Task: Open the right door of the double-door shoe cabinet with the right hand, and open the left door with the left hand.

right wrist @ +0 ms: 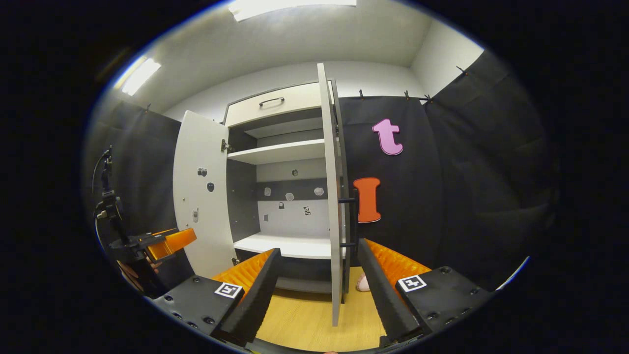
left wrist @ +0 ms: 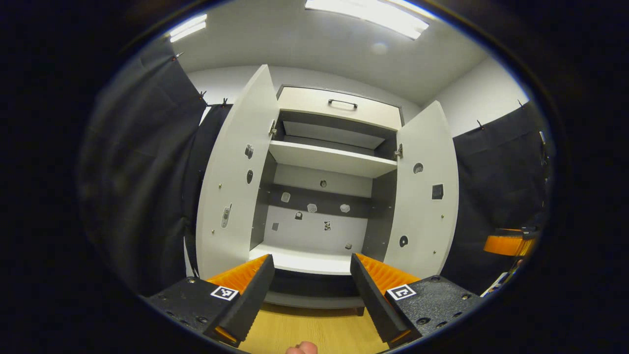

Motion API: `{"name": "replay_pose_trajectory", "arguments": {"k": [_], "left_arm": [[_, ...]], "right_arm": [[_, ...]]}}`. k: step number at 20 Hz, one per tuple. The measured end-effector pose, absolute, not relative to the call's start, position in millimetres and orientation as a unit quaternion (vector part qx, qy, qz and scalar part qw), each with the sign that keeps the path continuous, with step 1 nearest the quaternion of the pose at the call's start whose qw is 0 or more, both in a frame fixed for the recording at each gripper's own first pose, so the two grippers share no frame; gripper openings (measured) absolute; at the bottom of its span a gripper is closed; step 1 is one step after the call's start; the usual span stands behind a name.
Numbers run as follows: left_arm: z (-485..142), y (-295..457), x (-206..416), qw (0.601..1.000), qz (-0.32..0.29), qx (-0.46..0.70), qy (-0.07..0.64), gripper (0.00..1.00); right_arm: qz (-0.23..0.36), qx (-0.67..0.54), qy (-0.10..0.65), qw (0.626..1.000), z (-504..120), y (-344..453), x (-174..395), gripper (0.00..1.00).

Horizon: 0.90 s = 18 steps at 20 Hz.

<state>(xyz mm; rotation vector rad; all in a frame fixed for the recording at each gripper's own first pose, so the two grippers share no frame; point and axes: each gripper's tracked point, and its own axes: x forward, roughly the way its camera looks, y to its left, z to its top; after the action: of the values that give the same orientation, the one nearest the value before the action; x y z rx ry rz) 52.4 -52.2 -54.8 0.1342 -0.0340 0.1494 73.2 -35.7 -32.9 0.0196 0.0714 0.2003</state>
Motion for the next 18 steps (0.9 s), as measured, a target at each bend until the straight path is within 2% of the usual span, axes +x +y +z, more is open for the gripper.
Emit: {"name": "replay_pose_trajectory", "arguments": {"k": [3, 4, 5, 8, 13, 17, 18], "left_arm": [[-45.7, -46.2, 49.3, 0.993, 0.079, 0.077, -0.031, 0.97], [-45.2, -43.4, 49.3, 0.993, 0.081, 0.081, -0.031, 0.96], [-45.9, -41.2, 49.6, 0.993, 0.083, 0.083, -0.029, 0.92], [-49.3, -40.7, 48.1, 0.993, 0.082, 0.082, -0.023, 0.92], [-49.8, -37.3, 47.7, 0.991, 0.088, 0.101, -0.021, 0.97], [-54.4, -41.5, 48.6, 0.991, 0.083, 0.106, -0.017, 0.92], [-55.0, -41.0, 48.4, 0.991, 0.084, 0.105, -0.015, 0.94]], "right_arm": [[0.101, 0.009, 0.037, 0.994, -33.4, -30.4, 72.4, 0.99], [0.101, 0.006, 0.036, 0.994, -33.1, -28.0, 71.6, 0.99], [0.102, 0.004, 0.035, 0.994, -33.0, -26.0, 71.7, 0.99], [0.105, 0.0, 0.032, 0.994, -31.7, -21.2, 71.5, 0.99], [0.105, 0.007, 0.029, 0.994, -31.2, -20.3, 75.0, 0.99], [0.105, 0.01, 0.031, 0.994, -33.1, -20.3, 77.2, 0.99], [0.106, 0.011, 0.032, 0.994, -33.7, -20.0, 77.2, 0.99]]}}
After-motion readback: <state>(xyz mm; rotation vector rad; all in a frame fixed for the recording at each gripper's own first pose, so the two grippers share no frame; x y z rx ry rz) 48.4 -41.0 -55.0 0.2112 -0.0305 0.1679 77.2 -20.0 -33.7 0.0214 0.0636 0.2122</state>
